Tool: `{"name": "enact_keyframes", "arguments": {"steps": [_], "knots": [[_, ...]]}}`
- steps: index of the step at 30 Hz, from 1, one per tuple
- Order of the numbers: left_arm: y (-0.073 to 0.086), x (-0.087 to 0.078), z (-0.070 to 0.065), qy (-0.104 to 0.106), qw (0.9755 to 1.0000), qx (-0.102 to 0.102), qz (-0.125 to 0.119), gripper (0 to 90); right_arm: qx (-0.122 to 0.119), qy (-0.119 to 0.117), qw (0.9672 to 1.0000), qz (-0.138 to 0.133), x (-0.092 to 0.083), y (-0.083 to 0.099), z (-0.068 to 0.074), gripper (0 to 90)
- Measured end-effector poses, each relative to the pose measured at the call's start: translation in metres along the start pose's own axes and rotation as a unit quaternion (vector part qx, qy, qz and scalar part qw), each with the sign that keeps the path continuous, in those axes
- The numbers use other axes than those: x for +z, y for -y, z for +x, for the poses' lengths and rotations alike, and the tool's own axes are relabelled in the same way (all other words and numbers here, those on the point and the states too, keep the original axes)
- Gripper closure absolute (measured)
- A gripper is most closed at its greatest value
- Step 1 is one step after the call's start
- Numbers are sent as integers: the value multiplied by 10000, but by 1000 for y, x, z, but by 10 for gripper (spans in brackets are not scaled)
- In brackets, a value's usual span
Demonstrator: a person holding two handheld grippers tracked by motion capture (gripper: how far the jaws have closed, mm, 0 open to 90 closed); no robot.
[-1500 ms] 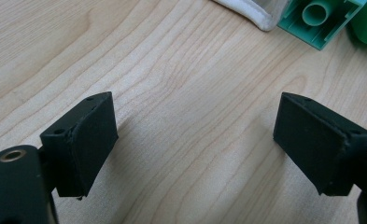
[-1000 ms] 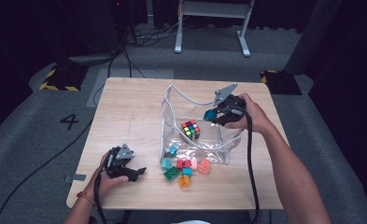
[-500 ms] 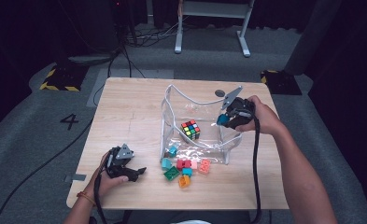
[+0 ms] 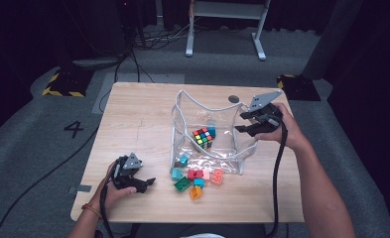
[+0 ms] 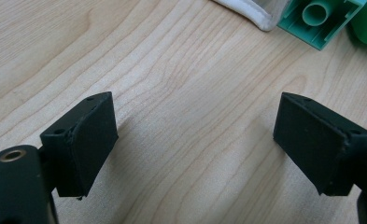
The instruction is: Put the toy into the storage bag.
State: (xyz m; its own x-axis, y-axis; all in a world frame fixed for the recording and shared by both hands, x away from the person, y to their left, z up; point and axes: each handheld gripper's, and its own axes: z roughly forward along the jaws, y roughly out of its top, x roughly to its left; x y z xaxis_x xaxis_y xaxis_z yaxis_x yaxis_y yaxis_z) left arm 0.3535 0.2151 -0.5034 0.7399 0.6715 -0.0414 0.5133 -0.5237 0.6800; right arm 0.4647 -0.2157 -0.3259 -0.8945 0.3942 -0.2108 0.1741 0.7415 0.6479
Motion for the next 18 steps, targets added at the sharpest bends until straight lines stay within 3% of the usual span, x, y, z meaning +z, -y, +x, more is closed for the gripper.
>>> {"name": "enact_keyframes", "arguments": {"steps": [6,16,18], "knots": [[0,0,0,0,10000,2,-1,137,201,264,9966,-760,-21,11,5,390],[0,0,0,-7,10000,6,-1,137,395,565,9893,-1284,-51,28,17,351],[0,0,0,-1,10000,4,0,137,456,514,9874,-1425,-55,34,18,350]]}}
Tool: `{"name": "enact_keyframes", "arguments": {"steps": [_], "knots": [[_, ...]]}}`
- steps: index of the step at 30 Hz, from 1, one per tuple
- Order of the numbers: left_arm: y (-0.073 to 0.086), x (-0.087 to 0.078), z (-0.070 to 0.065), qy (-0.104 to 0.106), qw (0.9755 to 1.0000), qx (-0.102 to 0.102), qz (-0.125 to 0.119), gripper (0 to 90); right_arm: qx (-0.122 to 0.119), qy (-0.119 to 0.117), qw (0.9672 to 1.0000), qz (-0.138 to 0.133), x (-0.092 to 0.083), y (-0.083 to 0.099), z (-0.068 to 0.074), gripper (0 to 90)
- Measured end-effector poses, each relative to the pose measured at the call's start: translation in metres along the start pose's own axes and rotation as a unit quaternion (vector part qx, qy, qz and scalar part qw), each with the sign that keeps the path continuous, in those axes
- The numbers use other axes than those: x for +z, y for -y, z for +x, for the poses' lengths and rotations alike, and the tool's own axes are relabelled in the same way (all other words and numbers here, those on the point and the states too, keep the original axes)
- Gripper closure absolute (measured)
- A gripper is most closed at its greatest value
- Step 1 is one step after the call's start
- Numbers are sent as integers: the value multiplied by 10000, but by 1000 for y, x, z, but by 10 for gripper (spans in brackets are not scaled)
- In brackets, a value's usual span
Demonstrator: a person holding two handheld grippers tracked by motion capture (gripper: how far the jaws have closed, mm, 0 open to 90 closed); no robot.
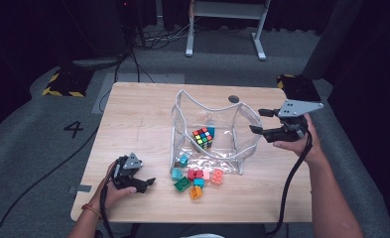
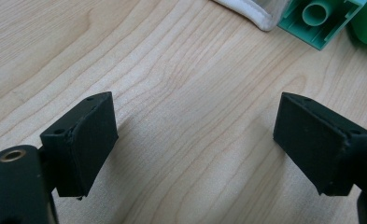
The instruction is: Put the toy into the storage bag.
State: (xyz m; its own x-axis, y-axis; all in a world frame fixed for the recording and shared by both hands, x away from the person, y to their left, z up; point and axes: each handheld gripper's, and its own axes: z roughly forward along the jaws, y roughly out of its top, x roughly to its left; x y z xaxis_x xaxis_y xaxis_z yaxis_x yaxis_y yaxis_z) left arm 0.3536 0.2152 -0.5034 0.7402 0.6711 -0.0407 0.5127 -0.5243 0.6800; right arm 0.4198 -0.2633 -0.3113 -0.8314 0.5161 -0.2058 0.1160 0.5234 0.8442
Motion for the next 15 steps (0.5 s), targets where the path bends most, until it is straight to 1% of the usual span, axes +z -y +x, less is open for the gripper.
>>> {"name": "enact_keyframes", "arguments": {"steps": [2,4,6,8,13,14,15], "knots": [[0,0,0,0,10000,-3,-1,137,-7,127,9999,-22,-5,5,1,337],[0,0,0,1,10000,-2,-1,137,32,119,9999,-68,-8,9,1,332],[0,0,0,-9,10000,3,0,137,135,155,9997,-125,-12,13,3,314],[0,0,0,-1,10000,-4,-2,137,159,249,9994,-165,-16,16,4,300],[0,0,0,1,10000,-2,0,137,223,371,9987,-266,-26,24,8,273],[0,0,0,-2,10000,-2,0,137,266,343,9986,-298,-28,26,9,271],[0,0,0,-3,10000,-1,0,137,248,365,9986,-303,-29,28,10,267]]}}
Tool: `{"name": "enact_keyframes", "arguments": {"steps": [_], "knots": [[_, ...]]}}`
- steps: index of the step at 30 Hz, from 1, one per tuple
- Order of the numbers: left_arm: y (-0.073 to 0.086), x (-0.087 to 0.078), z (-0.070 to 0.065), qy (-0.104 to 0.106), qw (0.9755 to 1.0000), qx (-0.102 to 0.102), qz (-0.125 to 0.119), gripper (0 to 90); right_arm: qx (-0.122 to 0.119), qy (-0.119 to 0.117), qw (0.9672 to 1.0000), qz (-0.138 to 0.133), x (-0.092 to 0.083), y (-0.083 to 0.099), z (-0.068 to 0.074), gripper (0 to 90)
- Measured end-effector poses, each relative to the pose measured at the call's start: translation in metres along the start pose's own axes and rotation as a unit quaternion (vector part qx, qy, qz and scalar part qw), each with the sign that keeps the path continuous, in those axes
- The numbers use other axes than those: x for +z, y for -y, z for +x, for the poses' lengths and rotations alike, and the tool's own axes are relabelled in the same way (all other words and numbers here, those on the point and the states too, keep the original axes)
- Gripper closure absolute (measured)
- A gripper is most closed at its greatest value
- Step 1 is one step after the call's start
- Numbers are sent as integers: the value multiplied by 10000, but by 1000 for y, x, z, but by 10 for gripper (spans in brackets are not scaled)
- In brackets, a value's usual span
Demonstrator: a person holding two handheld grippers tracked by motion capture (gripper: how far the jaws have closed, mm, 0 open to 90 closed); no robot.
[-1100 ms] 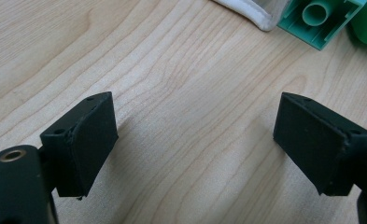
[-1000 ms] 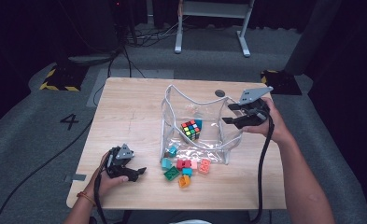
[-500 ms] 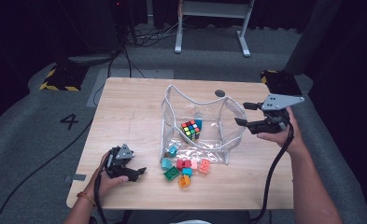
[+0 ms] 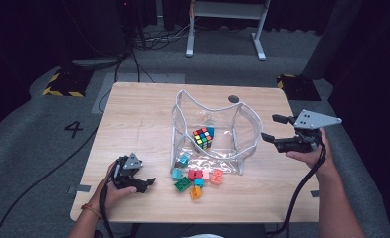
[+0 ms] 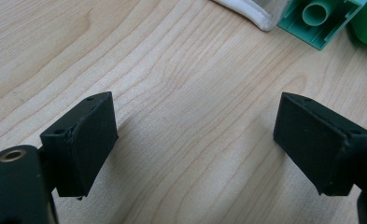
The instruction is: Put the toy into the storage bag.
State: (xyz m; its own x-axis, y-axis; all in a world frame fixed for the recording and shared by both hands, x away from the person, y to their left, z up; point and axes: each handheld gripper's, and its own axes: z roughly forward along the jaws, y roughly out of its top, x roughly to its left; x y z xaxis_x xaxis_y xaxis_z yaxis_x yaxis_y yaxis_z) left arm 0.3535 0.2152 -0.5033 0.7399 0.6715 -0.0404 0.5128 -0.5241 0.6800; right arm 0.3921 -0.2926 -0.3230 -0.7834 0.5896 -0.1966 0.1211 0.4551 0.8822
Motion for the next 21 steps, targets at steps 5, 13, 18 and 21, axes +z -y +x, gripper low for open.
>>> {"name": "enact_keyframes", "arguments": {"steps": [5,13,18,21], "knots": [[0,0,0,-1,10000,0,1,137,43,-10,10000,-52,-6,12,4,266],[0,0,0,2,10000,0,-1,137,117,-114,9996,234,1,43,18,271],[0,0,0,1,10000,0,1,137,194,-307,9986,384,10,65,30,294],[0,0,0,0,10000,1,2,137,162,-370,9978,524,14,76,37,299]]}}
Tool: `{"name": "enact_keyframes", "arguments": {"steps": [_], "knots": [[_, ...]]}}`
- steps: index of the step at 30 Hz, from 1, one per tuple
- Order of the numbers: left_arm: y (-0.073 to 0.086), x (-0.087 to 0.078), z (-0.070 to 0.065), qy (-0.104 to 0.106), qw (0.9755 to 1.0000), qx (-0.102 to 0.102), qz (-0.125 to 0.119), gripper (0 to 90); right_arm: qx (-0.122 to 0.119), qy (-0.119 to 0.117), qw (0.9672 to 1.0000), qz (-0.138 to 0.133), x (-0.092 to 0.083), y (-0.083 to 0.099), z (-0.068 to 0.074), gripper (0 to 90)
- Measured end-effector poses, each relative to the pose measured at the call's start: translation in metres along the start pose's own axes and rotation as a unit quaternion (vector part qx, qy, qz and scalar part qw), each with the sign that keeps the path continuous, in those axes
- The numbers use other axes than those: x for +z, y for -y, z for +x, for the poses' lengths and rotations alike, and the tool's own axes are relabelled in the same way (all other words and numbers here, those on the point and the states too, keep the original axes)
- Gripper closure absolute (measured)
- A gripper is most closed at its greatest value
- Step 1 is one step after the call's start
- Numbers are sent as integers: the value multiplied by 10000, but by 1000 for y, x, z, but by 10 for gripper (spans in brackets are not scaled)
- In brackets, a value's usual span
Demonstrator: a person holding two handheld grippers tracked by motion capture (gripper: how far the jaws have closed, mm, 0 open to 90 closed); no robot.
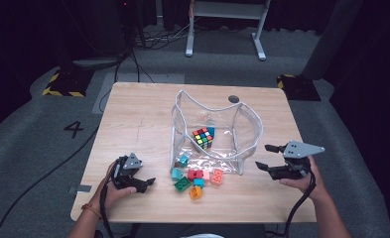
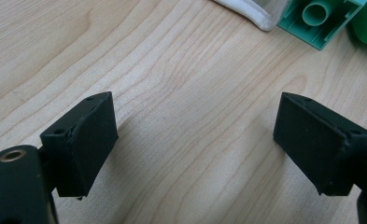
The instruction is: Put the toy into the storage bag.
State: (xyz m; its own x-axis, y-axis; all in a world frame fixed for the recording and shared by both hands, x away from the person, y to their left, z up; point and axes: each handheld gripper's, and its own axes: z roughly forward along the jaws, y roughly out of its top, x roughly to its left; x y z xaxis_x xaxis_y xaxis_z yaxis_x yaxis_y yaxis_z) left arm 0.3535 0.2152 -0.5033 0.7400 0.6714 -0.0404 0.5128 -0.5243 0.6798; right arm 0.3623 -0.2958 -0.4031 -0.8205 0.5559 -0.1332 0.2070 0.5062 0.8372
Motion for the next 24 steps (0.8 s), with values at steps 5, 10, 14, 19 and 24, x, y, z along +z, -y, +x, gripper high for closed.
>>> {"name": "enact_keyframes", "arguments": {"steps": [5,10,14,19,24], "knots": [[0,0,0,2,10000,0,-2,137,94,-284,9994,146,14,20,12,305],[0,0,0,3,10000,-1,0,137,161,-596,9978,229,25,36,26,311],[0,0,0,0,10000,2,-1,137,59,-787,9962,358,37,42,41,314],[0,0,0,1,10000,2,0,137,-114,-1030,9933,505,54,44,56,330],[0,-1,0,-73,10000,18,1,137,-92,-1157,9921,479,74,39,64,333]]}}
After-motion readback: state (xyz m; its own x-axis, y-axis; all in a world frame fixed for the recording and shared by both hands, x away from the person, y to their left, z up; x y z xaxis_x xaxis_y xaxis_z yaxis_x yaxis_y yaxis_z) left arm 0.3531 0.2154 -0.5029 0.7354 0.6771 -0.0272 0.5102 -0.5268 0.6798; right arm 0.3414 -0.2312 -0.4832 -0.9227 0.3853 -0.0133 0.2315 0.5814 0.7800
